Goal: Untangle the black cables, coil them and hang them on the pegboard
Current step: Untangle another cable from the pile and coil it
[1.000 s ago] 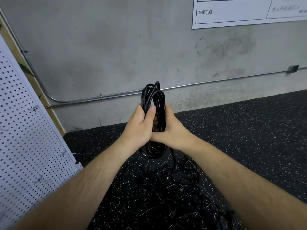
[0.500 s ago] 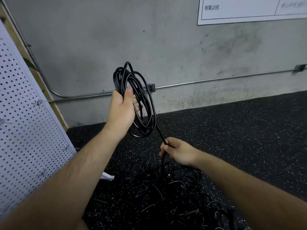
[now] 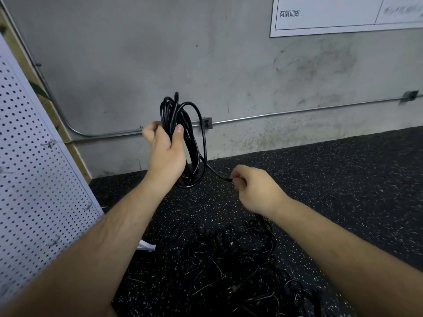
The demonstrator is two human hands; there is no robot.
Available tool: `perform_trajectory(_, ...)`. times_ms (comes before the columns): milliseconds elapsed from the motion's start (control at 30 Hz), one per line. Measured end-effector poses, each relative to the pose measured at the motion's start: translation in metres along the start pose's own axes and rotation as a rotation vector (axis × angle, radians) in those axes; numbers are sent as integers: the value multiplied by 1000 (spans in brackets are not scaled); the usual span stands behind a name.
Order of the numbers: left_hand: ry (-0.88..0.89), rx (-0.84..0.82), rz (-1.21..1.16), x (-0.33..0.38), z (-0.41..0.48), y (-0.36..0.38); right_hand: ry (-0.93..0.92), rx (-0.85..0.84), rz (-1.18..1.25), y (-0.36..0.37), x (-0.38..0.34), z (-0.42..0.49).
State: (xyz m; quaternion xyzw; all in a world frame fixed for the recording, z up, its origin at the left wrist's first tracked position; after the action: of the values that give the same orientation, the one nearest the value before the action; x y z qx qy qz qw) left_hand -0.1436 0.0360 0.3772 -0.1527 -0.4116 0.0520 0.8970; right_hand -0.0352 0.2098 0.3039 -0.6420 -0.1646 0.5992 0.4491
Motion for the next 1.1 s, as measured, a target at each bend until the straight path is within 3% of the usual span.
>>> perform_trajectory(167, 8, -43, 80, 9, -3, 6, -134, 94, -139, -24, -31, -9)
perform_trajectory(300, 36, -104, 113, 17, -11, 15, -102, 77, -99, -32, -39, -9)
perform_trajectory(500, 24, -345, -148, 23, -30, 49, 0, 46, 300, -42, -36, -6)
perform_trajectory(667, 74, -478, -147, 24, -42, 68, 99, -84, 677, -38, -31, -3)
perform_trajectory(800, 26, -366, -169, 19, -32, 65, 68, -207, 835, -36, -26, -4)
perform_trajectory(867, -39, -259, -306, 14, -22, 55, 21, -241, 664, -32, -16, -8)
perform_trajectory(967, -193, -9, -514, -5, 3, 22, 14, -313, 189, -8, 20, -20)
perform_trajectory(1033, -203, 100, -498, -20, 18, 0, 36, -294, 146, -5, 43, -20)
perform_trajectory(1100, -203, 115, -377, -35, 23, -8, 13, -208, 255, -17, 48, -18)
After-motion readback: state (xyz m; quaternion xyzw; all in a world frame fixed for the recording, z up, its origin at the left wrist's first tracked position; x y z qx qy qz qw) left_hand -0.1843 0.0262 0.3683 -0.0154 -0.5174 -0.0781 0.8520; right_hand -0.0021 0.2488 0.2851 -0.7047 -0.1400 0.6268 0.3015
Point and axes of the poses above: each hand's wrist, its own z-axis towards the middle knuckle, its own y-axis out of the palm, x = y × z, the point moved 8 cm from there along z, towards the middle knuckle, and after that the axes turned 10 degrees about y, right-handed, at the moved point
